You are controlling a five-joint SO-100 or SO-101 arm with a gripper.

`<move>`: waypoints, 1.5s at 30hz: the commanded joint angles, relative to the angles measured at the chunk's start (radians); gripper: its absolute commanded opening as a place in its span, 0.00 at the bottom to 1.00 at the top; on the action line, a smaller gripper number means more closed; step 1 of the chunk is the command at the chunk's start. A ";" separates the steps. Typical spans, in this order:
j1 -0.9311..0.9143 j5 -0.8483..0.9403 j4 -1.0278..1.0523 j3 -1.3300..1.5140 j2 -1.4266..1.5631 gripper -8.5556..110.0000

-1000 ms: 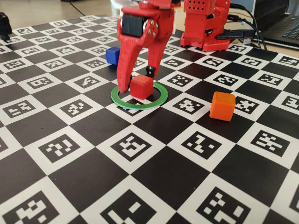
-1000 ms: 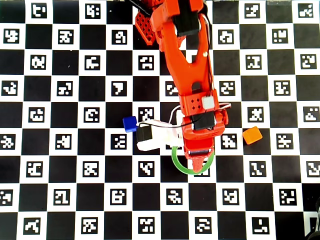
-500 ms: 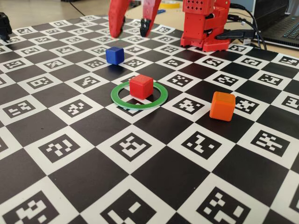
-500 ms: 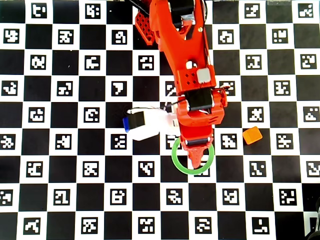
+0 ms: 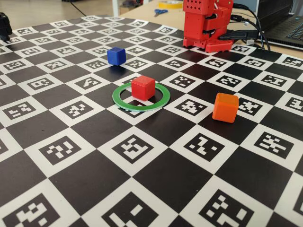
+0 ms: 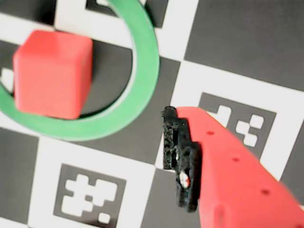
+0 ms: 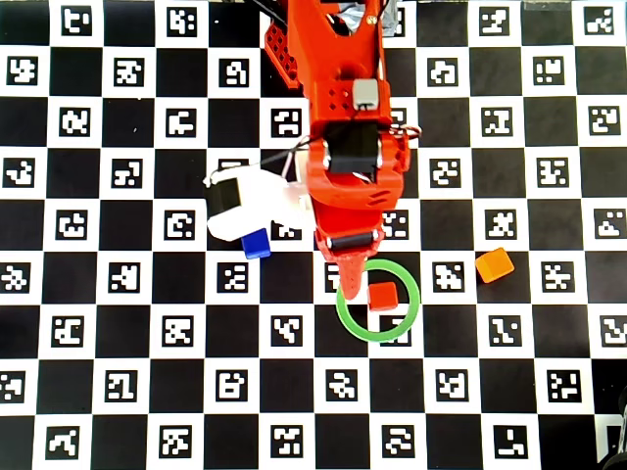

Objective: Grab the red cube then put it in the green circle then put the blue cube on top and finally the orange cube on top

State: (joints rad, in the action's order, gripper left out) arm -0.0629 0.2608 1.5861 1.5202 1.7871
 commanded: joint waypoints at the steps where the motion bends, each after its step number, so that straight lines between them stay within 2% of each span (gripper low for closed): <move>1: -0.064 0.064 0.003 0.009 0.100 0.41; 9: -0.206 0.245 -0.046 0.120 0.135 0.42; 18: -0.308 0.325 -0.166 0.245 0.094 0.42; 19: -0.331 0.351 -0.270 0.350 0.078 0.42; 32: -0.330 0.354 -0.457 0.502 0.012 0.42; 45: -0.360 0.359 -0.517 0.512 -0.058 0.43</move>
State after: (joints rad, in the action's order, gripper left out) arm -0.4065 0.6121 1.0815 2.0494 1.7119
